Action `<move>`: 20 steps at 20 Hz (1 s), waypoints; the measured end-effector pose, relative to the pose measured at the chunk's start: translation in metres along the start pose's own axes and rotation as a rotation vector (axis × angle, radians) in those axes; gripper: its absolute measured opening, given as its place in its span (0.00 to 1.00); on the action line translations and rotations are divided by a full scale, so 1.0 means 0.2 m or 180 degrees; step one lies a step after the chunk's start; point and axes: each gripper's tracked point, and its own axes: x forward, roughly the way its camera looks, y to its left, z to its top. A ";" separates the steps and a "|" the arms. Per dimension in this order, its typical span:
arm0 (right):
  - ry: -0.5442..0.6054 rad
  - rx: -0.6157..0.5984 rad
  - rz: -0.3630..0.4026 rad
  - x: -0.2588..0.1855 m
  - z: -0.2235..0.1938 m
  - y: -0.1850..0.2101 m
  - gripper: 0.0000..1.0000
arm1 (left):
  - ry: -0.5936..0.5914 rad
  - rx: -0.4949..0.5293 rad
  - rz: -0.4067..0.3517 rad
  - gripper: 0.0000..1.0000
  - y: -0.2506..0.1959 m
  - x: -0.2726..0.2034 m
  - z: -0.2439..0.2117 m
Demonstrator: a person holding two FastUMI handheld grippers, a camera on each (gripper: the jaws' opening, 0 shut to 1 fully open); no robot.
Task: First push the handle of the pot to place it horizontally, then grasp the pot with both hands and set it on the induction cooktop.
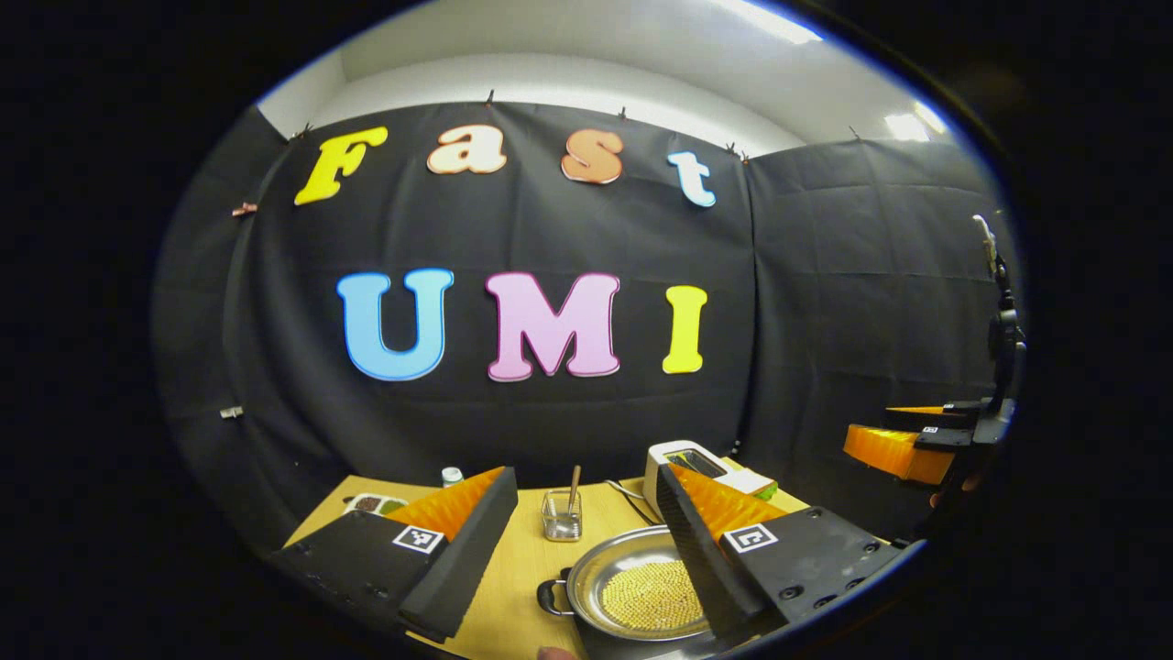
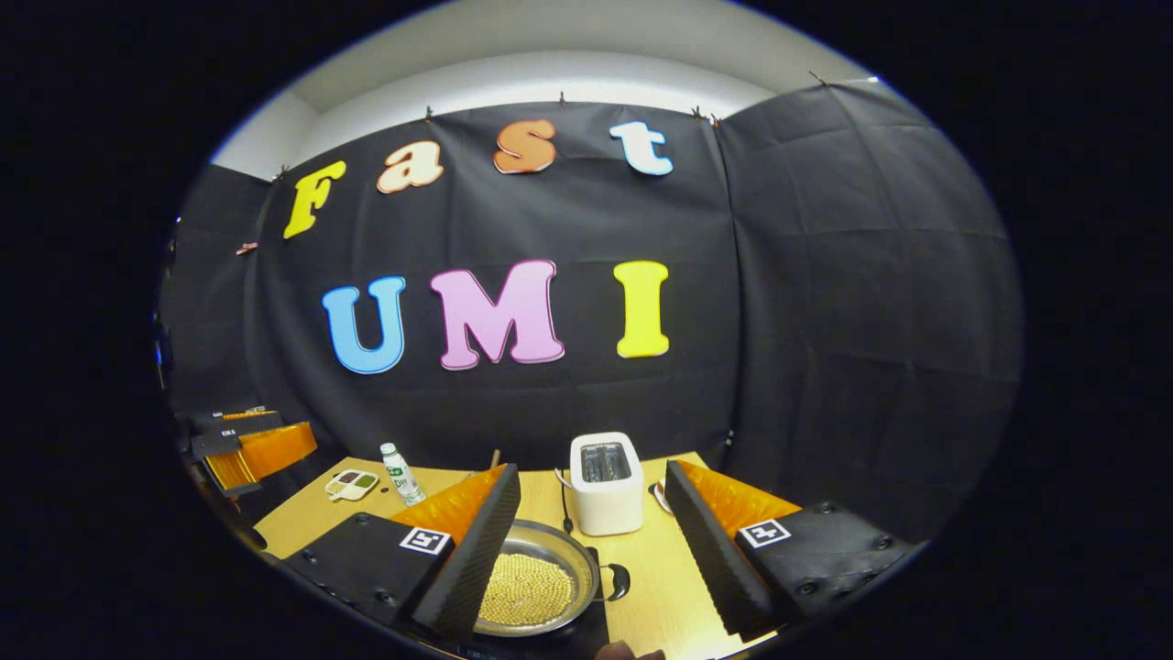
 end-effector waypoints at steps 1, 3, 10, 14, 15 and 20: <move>-0.0035 -0.0023 0.0002 -0.03 0.00 0.01 0.98 | -0.0065 0.0026 -0.0004 0.95 -0.02 -0.03 0.03; -0.0128 -0.0030 -0.0010 -0.10 0.03 0.03 0.98 | -0.0136 0.0039 -0.0005 0.95 -0.05 -0.09 0.05; -0.0452 -0.0102 -0.0143 -0.27 0.15 0.03 0.98 | -0.0117 -0.0018 -0.0046 0.95 -0.08 -0.20 0.06; -0.0442 -0.0041 -0.0196 -0.28 0.14 0.01 0.98 | -0.0121 -0.0014 0.0030 0.95 -0.02 -0.22 0.06; -0.0424 -0.0027 -0.0202 -0.28 0.13 0.01 0.98 | -0.0125 0.0001 0.0036 0.95 -0.02 -0.22 0.06; -0.0423 -0.0011 -0.0214 -0.27 0.12 0.01 0.98 | -0.0104 0.0039 0.0060 0.95 0.02 -0.23 0.05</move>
